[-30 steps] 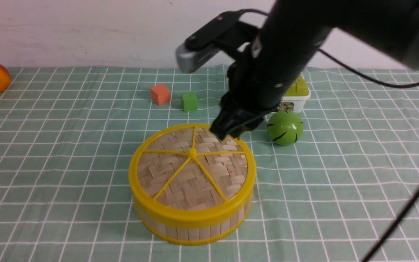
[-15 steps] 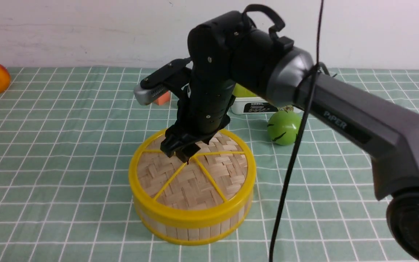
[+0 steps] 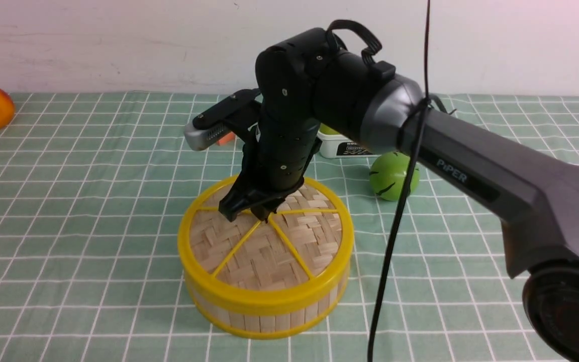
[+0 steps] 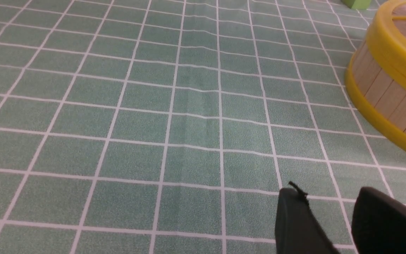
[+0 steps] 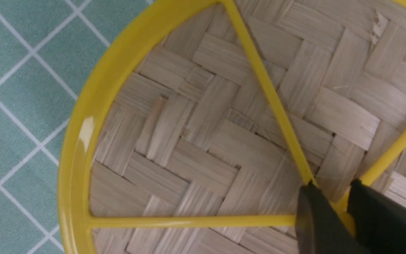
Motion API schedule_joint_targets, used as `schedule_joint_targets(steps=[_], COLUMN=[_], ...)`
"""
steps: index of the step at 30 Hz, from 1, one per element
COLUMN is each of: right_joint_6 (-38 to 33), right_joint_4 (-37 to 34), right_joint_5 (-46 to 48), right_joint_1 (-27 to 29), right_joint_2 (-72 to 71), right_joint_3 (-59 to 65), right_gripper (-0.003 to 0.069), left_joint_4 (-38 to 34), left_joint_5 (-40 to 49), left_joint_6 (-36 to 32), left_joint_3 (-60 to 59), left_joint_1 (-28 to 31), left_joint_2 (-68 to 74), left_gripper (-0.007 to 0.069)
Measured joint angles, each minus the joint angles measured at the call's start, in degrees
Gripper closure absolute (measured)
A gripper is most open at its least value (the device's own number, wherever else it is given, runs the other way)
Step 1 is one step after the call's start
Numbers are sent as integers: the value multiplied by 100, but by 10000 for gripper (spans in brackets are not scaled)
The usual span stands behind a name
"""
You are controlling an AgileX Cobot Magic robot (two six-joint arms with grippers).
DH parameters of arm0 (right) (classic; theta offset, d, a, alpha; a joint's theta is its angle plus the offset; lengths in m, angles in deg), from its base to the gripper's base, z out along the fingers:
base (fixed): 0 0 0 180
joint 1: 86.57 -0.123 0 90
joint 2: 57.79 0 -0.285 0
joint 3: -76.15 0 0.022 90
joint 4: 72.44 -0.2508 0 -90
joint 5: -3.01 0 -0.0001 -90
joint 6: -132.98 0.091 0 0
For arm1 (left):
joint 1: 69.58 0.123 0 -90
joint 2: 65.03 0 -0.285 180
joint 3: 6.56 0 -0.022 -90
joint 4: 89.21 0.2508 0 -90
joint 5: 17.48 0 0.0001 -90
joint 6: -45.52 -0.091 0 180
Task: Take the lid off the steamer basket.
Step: Use the right arm to lift the lid of the steamer, then use the right arm to place the steamer lid on the table
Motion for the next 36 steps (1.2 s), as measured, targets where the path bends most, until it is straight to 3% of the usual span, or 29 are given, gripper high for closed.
schedule_joint_targets(steps=[6, 11, 14, 22, 29, 36], right_joint_6=[0, -4, -4, -87, -87, -87], right_joint_4=[57, 14, 27, 127, 31, -231], right_joint_5=[202, 188, 165, 150, -1604, -2747], right_joint_1=[14, 419, 769, 2289, 2858, 2858], right_joint_2=[-231, -1577, -2297, -3752, -3708, -3113], right_joint_3=[-515, -401, 72, 3431, 5317, 5682], right_gripper=[582, 582, 582, 582, 582, 582], left_joint_4=[0, 0, 0, 0, 0, 0], left_joint_5=[0, 0, 0, 0, 0, 0], left_joint_6=[0, 0, 0, 0, 0, 0], left_joint_3=[0, 0, 0, 0, 0, 0], left_joint_1=[0, 0, 0, 0, 0, 0], left_joint_2=[0, 0, 0, 0, 0, 0], left_gripper=[386, 386, 386, 386, 386, 386])
